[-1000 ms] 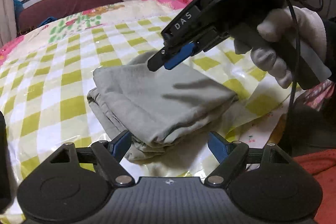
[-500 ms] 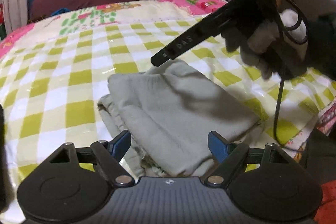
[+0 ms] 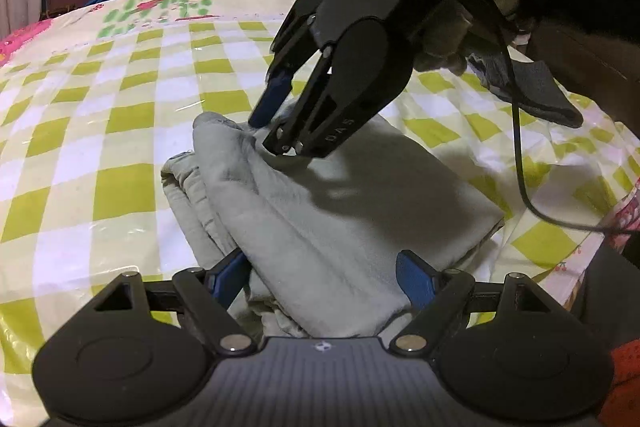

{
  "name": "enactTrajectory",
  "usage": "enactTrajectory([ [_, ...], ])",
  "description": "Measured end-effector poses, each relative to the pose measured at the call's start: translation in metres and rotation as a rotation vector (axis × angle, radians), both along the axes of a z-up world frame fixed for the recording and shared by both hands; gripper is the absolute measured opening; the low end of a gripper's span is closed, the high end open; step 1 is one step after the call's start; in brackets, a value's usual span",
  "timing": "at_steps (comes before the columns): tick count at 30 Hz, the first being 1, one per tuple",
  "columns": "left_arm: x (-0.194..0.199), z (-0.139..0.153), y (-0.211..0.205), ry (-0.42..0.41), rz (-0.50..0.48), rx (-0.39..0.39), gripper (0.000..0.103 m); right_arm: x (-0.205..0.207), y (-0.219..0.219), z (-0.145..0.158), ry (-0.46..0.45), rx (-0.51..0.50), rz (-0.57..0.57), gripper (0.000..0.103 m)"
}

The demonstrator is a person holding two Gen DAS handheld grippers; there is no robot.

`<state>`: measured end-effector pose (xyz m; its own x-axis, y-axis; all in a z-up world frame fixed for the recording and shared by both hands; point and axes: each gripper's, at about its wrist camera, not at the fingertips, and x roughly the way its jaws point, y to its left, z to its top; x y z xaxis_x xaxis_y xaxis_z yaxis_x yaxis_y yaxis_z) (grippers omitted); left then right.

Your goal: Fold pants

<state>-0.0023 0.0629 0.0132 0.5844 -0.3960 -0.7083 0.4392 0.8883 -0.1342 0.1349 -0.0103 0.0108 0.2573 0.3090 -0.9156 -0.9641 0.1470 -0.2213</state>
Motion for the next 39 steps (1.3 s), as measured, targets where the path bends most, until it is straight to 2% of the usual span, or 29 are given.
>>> enactTrajectory([
  [1, 0.000, 0.000, 0.000, -0.002, -0.002, 0.000, 0.093, 0.000, 0.001, -0.001, 0.016, -0.010, -0.004, 0.013],
  [2, 0.000, 0.000, 0.000, -0.002, -0.004, -0.001, 0.093, -0.001, 0.001, -0.002, 0.027, -0.014, -0.013, 0.001],
  [5, 0.001, -0.001, 0.001, -0.001, -0.005, -0.010, 0.093, -0.003, -0.004, 0.001, -0.017, 0.008, -0.073, 0.000],
  [7, 0.000, -0.001, 0.002, -0.001, -0.005, -0.016, 0.093, 0.008, -0.009, 0.014, -0.028, 0.077, -0.180, 0.000],
  [10, 0.001, -0.002, 0.001, 0.005, -0.007, -0.009, 0.093, 0.031, -0.022, 0.040, -0.013, 0.239, -0.378, 0.000],
  [12, 0.003, -0.006, -0.002, 0.020, -0.010, 0.013, 0.093, 0.043, -0.026, 0.045, -0.026, 0.291, -0.458, 0.000],
  [14, 0.003, -0.007, -0.005, 0.025, -0.014, 0.027, 0.092, 0.049, -0.023, 0.041, -0.028, 0.304, -0.474, 0.001],
  [16, 0.002, -0.006, -0.005, 0.014, -0.015, 0.026, 0.092, 0.048, -0.014, 0.031, 0.016, 0.272, -0.448, 0.003],
  [20, -0.001, 0.003, 0.005, -0.003, 0.004, -0.025, 0.092, 0.031, -0.005, 0.023, -0.035, 0.216, -0.388, 0.009],
  [24, -0.008, 0.013, 0.017, -0.001, -0.008, -0.078, 0.093, 0.020, -0.011, 0.035, -0.043, 0.253, -0.327, 0.025],
  [26, -0.010, 0.016, 0.022, 0.011, -0.002, -0.108, 0.095, 0.018, -0.007, 0.039, -0.042, 0.263, -0.272, 0.026],
  [29, -0.004, 0.017, 0.024, 0.016, 0.015, -0.149, 0.098, 0.023, 0.008, 0.032, -0.027, 0.223, -0.205, 0.026],
  [33, 0.013, 0.012, 0.012, 0.001, 0.014, -0.123, 0.098, 0.032, 0.024, 0.021, 0.020, 0.115, -0.120, 0.026],
  [36, 0.019, 0.004, 0.003, 0.009, -0.002, -0.084, 0.098, 0.036, 0.022, 0.022, 0.050, 0.083, -0.096, 0.026],
  [39, 0.018, -0.002, -0.003, -0.002, -0.005, -0.039, 0.090, 0.042, 0.019, 0.021, 0.077, 0.063, -0.101, 0.026],
])
